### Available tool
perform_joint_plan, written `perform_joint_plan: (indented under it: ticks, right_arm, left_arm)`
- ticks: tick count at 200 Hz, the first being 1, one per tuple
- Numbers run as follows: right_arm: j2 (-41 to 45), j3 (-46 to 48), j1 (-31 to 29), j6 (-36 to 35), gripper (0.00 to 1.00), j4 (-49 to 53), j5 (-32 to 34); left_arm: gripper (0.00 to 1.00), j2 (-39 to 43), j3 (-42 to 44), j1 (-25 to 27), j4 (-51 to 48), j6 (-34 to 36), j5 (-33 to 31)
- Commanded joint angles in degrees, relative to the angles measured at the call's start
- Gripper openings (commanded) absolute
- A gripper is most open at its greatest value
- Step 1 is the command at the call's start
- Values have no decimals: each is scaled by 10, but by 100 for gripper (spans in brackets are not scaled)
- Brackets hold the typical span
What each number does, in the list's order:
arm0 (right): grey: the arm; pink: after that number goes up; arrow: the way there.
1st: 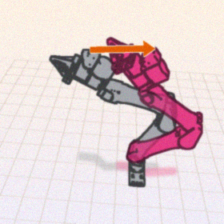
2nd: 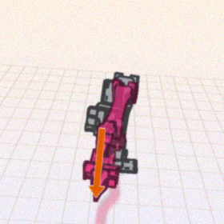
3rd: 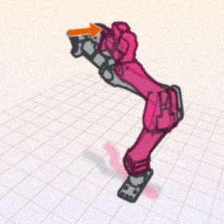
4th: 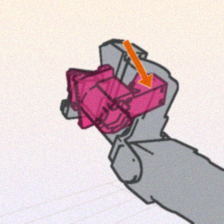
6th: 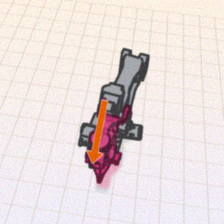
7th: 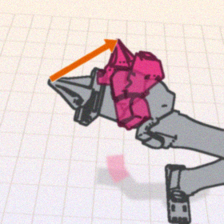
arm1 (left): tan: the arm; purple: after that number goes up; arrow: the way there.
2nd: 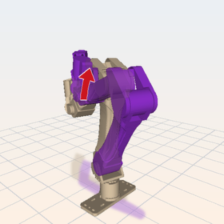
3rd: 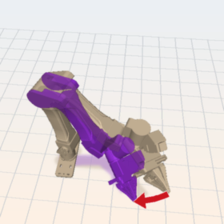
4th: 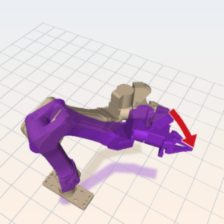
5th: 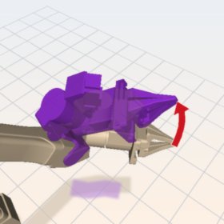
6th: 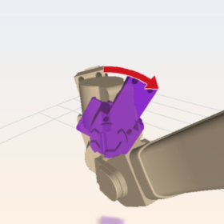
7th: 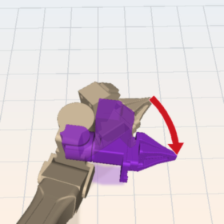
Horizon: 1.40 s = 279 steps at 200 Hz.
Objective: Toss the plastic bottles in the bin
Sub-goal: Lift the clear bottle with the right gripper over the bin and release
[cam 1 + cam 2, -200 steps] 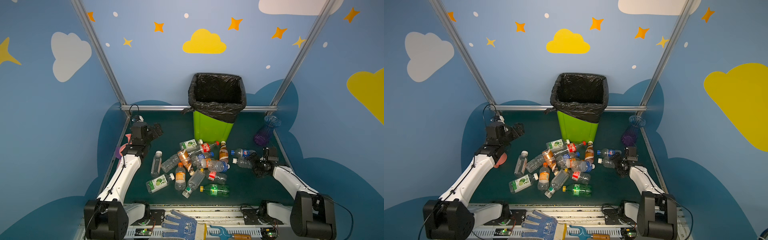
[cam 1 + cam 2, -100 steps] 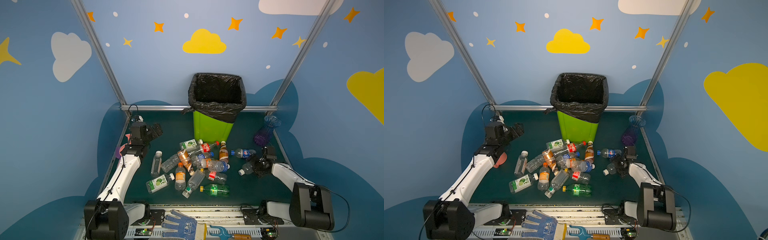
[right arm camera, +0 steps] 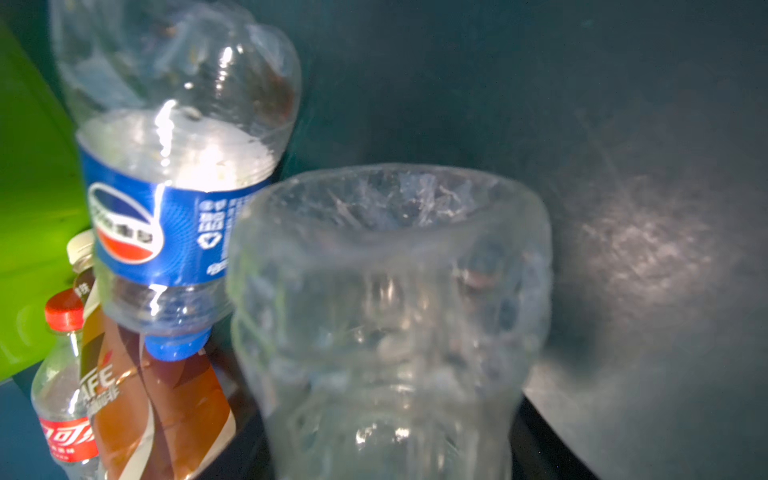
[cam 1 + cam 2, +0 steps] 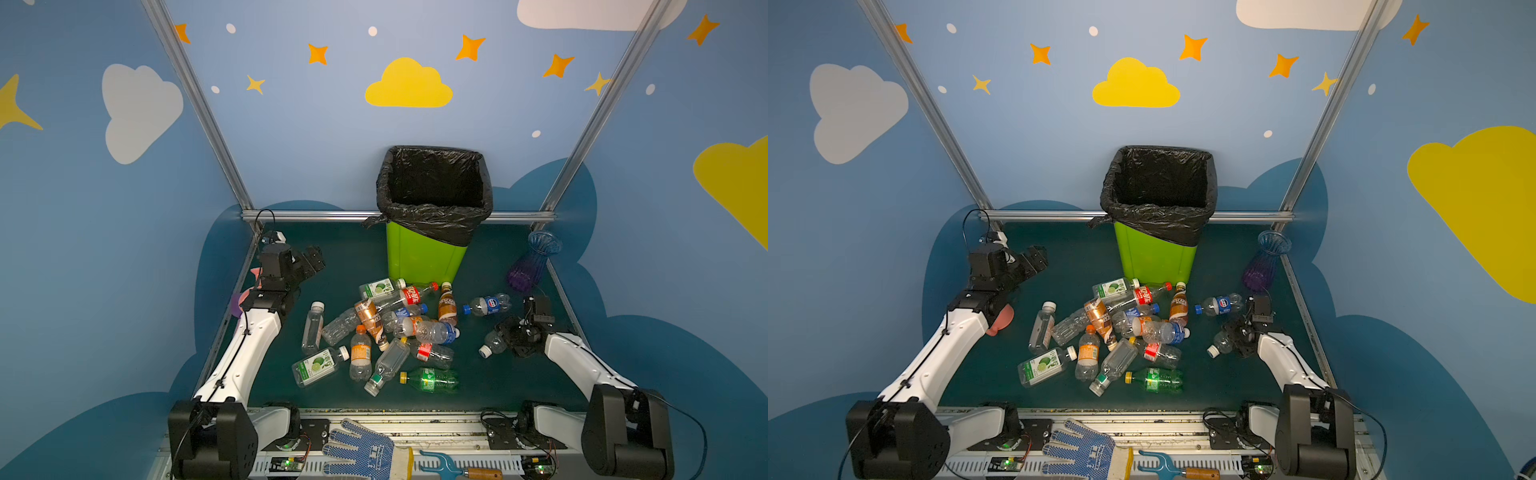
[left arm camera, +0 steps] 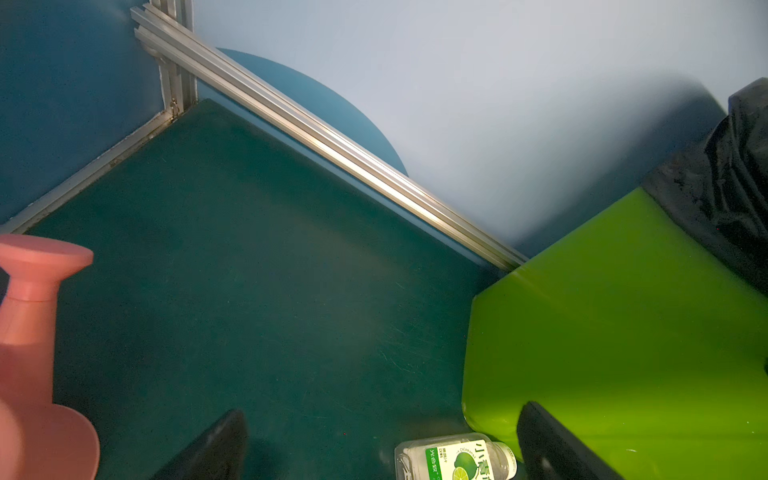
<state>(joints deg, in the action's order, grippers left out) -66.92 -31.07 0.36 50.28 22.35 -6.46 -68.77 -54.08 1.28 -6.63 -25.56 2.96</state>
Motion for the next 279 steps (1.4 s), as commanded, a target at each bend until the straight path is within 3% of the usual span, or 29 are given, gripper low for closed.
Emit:
perform_joint_plan:
  ticks: [1, 26, 62, 106, 150, 175, 192, 202, 215, 227, 237, 247, 254, 271, 279]
  right_arm:
    - [32, -22, -20, -10, 56, 25, 21]
    - [59, -71, -63, -60, 51, 21, 30]
    - [69, -262, -85, -155, 50, 76, 61]
    - [79, -545, -80, -293, 55, 50, 135]
    - [73, -582, -84, -242, 54, -126, 113]
    - [-36, -630, -101, -198, 57, -178, 57]
    - [-218, -842, -131, -222, 66, -65, -64]
    - [-345, -1063, -146, -248, 75, 93, -127]
    - [-464, -1317, -169, -298, 84, 256, -99]
    - [-507, -1429, -184, -317, 92, 302, -64]
    - [-494, -1422, -188, -321, 93, 294, -54]
    - [-449, -1351, -192, -327, 93, 260, -44]
    - [-403, -1259, -196, -329, 93, 214, -35]
    - [-245, -956, -206, -311, 96, -19, -7]
    - [-196, -865, -206, -302, 97, -93, 7]
  left_arm:
    - [100, -7, 6, -3, 4, -5, 6]
    - [100, -19, 11, -3, 5, -4, 6]
    - [100, -59, 7, -7, 11, -20, 16]
    - [100, -102, -28, -9, -21, -48, 42]
    - [100, -108, -19, -9, -15, -62, 61]
    - [100, -112, -18, -8, 0, -69, 85]
    - [100, -119, -24, -8, -1, -81, 106]
    - [100, -123, -31, -8, -8, -82, 112]
    - [100, -123, -38, -8, -30, -77, 118]
    - [100, -115, -34, -7, -41, -73, 115]
    - [100, -105, -22, -7, -37, -72, 107]
    - [100, -94, -11, -7, -30, -71, 104]
    - [100, -88, -6, -7, -29, -70, 102]
    - [100, -75, -1, -6, -29, -65, 104]
    - [100, -69, 1, -5, -32, -64, 102]
